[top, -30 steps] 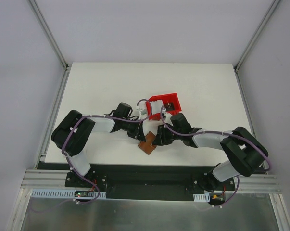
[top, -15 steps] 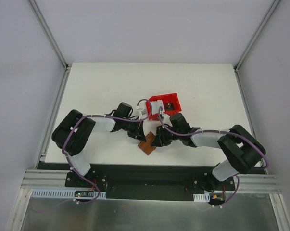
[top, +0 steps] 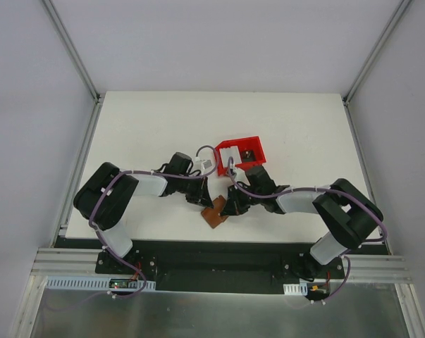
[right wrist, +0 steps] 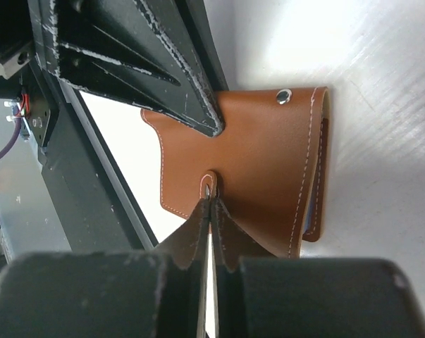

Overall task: Put the credit cards into the card holder
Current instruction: Open the card holder at the center of the board.

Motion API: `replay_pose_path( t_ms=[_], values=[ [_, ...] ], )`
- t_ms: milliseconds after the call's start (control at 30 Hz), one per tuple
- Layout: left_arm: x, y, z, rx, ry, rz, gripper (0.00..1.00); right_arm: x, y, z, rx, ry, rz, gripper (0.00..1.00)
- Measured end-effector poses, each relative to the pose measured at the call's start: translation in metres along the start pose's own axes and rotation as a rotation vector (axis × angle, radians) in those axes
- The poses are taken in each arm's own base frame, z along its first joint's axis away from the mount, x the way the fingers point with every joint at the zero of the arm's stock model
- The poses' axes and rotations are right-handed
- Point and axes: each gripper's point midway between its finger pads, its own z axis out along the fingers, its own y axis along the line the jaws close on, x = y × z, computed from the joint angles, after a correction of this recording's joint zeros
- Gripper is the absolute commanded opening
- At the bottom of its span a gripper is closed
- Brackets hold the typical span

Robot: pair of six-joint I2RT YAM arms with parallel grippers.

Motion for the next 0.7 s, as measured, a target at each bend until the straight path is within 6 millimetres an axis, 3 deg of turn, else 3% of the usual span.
replay_pose_path(
  t_ms=[367, 567, 600, 667, 700],
  values=[
    [0.002, 0.008, -0.005, -0.085, -0.034, -0.095, 0.0, 0.006, 0.011, -0.001, -0.047, -0.021, -0.091, 0.01],
    [-0.006, 0.015, -0.008, -0.127, -0.076, -0.111, 0.0, 0.027, 0.032, -0.002, -0.135, 0.042, -0.112, 0.01],
    [-0.009, 0.017, -0.008, -0.137, -0.091, -0.108, 0.0, 0.031, 0.034, -0.003, -0.15, 0.056, -0.111, 0.02],
    [-0.022, 0.021, -0.011, -0.155, -0.144, -0.092, 0.0, 0.044, 0.037, -0.004, -0.16, 0.091, -0.1, 0.18],
    [-0.025, 0.022, -0.013, -0.165, -0.166, -0.084, 0.0, 0.049, 0.037, -0.005, -0.157, 0.103, -0.089, 0.19]
  ],
)
